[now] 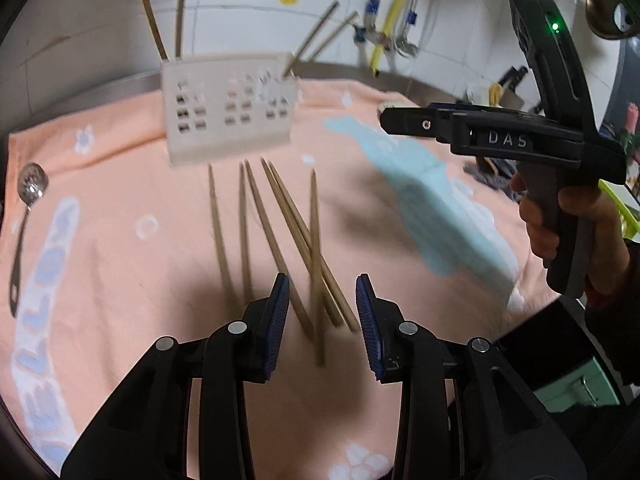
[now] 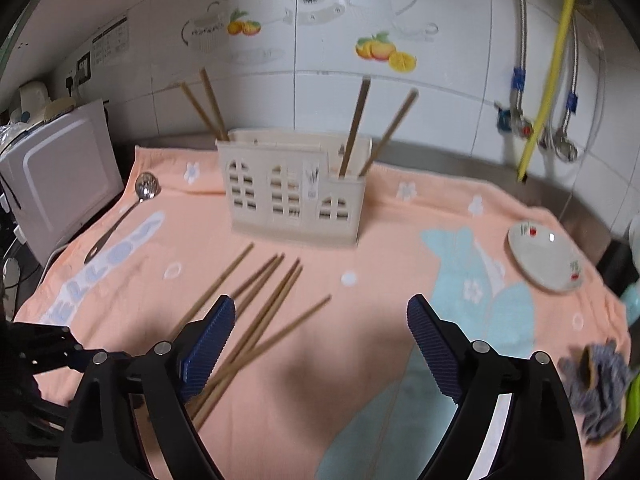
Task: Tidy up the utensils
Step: 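Move both open tools back down to the chopsticks on the towel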
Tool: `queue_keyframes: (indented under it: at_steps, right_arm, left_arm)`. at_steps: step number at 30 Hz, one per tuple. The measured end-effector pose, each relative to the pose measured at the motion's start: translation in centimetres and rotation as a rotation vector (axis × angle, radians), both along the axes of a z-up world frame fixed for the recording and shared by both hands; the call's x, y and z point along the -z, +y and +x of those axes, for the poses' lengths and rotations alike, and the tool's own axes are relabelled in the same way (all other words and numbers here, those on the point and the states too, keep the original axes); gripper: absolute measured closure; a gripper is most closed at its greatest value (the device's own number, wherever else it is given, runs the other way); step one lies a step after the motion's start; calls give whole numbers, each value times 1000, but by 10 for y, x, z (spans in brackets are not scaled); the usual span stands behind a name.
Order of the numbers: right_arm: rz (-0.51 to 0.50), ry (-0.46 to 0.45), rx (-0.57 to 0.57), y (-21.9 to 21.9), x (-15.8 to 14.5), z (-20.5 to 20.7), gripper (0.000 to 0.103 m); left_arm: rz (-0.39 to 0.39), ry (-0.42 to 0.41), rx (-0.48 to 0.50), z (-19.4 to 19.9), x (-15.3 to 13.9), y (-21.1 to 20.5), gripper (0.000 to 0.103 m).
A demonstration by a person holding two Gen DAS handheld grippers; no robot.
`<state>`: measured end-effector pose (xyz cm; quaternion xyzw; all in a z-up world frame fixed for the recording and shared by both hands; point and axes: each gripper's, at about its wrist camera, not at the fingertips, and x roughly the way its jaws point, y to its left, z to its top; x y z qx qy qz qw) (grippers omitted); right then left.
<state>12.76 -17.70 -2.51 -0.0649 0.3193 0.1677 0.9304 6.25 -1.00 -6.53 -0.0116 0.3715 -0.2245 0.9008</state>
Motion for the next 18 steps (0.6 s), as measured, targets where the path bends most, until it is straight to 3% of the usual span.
queue_keyframes:
  at_steps: [4, 18]
  right_arm:
    - [18, 36, 16, -5, 14, -8, 18]
    - [59, 119, 46, -14, 42, -17, 18]
  left_arm:
    - [15, 9, 12, -2, 12, -7, 85]
    - [34, 50, -1, 15, 31, -14, 89]
